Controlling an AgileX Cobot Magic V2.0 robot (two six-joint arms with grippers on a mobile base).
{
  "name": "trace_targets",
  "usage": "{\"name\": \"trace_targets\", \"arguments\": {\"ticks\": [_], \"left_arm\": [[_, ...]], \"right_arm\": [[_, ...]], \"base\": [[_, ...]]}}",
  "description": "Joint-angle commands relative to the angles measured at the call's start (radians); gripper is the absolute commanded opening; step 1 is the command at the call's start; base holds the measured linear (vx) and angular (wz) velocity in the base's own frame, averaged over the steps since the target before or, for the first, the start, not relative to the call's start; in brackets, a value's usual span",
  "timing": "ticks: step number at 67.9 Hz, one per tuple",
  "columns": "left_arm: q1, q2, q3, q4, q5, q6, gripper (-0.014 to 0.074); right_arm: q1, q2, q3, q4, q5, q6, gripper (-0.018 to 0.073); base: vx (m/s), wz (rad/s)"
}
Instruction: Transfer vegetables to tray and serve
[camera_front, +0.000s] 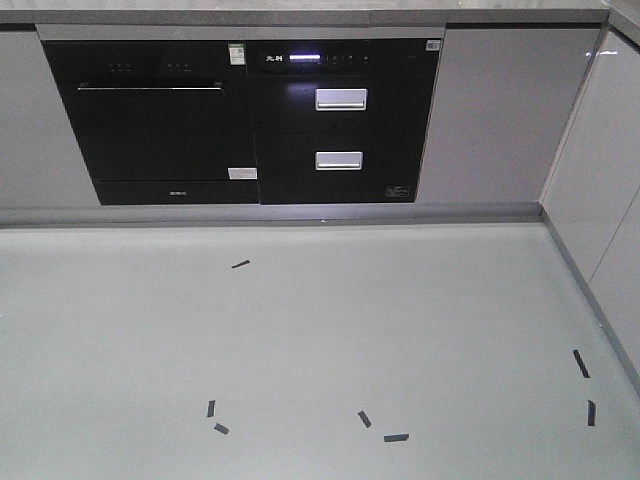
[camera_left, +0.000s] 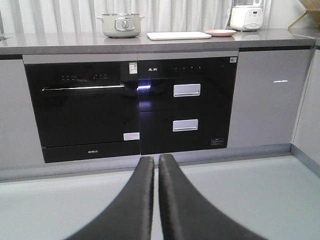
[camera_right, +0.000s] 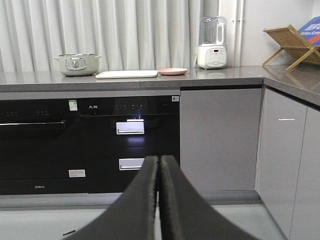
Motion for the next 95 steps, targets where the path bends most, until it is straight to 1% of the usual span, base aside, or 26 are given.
{"name": "trace_targets", "arguments": {"ticks": [1,95], "left_arm": [[0.0,-0.015,0.023,-0.009,-0.07,-0.007,-0.0006],[0.0,-0.015,0.023,-0.009,-0.07,-0.007,-0.0006]], "right_arm": [[0.0,-0.007,0.016,-0.012,-0.075,-0.003,-0.0003],[0.0,-0.007,0.016,-0.012,-0.075,-0.003,-0.0003]], "base": [[0.1,0.02],[0.05,0.0]]}}
